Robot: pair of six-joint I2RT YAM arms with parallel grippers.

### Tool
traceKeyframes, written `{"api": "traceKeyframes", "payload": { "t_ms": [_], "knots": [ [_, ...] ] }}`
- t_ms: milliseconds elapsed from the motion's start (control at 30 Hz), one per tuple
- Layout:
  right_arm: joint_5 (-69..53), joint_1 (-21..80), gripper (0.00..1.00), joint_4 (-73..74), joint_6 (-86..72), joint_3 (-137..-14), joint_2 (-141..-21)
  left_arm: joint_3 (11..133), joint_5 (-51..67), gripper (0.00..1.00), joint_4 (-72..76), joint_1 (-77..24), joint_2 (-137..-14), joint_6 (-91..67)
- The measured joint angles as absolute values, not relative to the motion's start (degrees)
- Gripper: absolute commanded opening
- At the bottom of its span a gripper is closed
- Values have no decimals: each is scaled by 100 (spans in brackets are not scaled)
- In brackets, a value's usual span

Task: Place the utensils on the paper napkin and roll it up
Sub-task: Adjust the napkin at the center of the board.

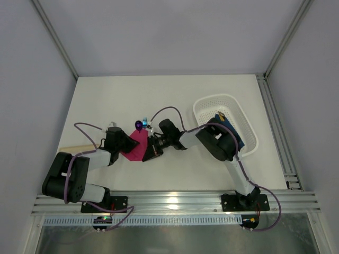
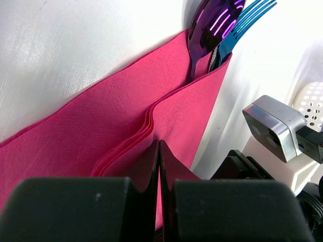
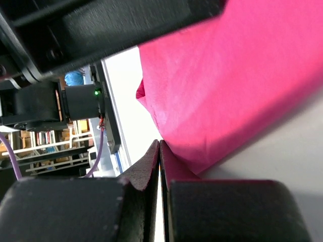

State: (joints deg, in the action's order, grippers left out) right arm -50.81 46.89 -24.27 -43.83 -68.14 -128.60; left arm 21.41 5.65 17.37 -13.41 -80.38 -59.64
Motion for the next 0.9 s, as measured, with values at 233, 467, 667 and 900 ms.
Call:
{"api": "traceKeyframes", "payload": {
  "t_ms": [233,467,667,900],
  "knots": [
    [-4709,4602,4,-1496,-3787,-6630,-12342,2147,574,0,1684,-1341,-8007,-5957],
    [-4370,4504,4,-506,-3205,-7039,-11821,2147,567,0,1518,-1341,-7915,-5929],
    [-4239,4488,4,-32,-2974,-8064,-12027,2150,567,0,1505,-1341,-7909,-5907],
    [-3935,4491,4,292,-2965,-8892,-12785,2163,569,0,1490,-1341,-7909,-5837]
  ]
}}
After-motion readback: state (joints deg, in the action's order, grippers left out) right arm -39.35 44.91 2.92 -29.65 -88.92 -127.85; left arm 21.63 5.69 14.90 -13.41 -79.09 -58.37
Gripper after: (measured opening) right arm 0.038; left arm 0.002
